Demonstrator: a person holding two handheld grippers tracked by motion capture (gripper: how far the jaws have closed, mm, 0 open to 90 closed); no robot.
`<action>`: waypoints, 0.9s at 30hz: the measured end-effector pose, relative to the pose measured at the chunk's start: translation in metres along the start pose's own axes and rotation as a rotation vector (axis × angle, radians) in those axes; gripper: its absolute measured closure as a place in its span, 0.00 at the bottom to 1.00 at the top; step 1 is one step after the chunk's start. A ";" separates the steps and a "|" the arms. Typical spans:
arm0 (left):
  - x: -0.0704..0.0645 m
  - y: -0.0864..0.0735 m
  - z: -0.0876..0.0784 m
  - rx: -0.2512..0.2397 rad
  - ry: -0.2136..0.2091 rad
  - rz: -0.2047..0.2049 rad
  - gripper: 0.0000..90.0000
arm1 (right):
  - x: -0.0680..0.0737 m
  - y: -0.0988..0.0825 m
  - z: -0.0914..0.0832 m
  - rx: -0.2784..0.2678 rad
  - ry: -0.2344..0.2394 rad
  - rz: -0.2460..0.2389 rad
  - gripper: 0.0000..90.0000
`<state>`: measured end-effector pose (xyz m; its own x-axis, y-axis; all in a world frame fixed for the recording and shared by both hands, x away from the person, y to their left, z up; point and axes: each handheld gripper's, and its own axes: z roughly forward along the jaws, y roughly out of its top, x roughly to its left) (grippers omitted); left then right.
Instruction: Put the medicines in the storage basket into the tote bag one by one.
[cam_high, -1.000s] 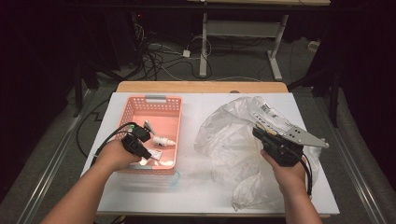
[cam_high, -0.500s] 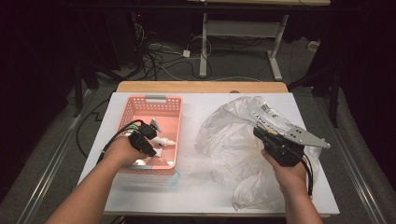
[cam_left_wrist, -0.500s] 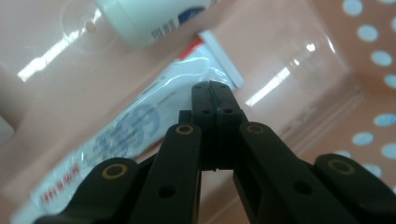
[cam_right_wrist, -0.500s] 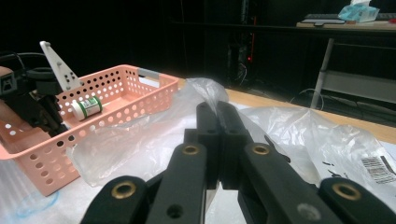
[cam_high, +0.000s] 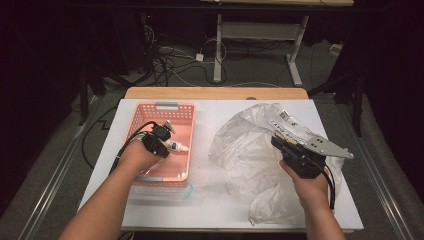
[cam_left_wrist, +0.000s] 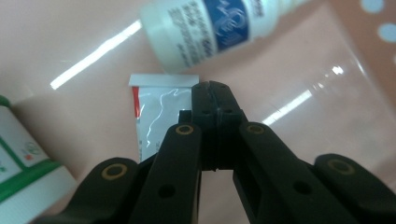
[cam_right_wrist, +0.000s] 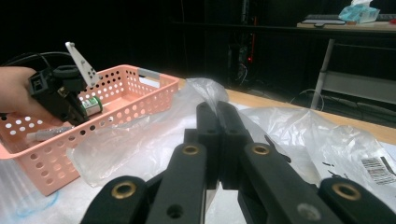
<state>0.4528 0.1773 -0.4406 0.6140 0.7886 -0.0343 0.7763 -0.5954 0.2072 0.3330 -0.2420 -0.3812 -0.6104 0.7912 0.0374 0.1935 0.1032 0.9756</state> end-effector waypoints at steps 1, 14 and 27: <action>0.001 0.000 0.000 -0.009 0.000 -0.003 0.98 | 0.000 0.000 0.000 0.000 0.000 0.000 1.00; 0.000 -0.026 -0.034 -0.082 -0.005 -0.001 0.92 | 0.002 -0.001 0.001 0.006 0.002 -0.007 1.00; 0.016 -0.050 -0.026 -0.015 -0.022 -0.106 0.50 | 0.004 0.001 -0.001 -0.004 0.007 -0.010 1.00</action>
<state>0.4206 0.2239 -0.4259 0.5315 0.8434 -0.0784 0.8350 -0.5061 0.2157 0.3304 -0.2394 -0.3799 -0.6175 0.7860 0.0292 0.1844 0.1086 0.9768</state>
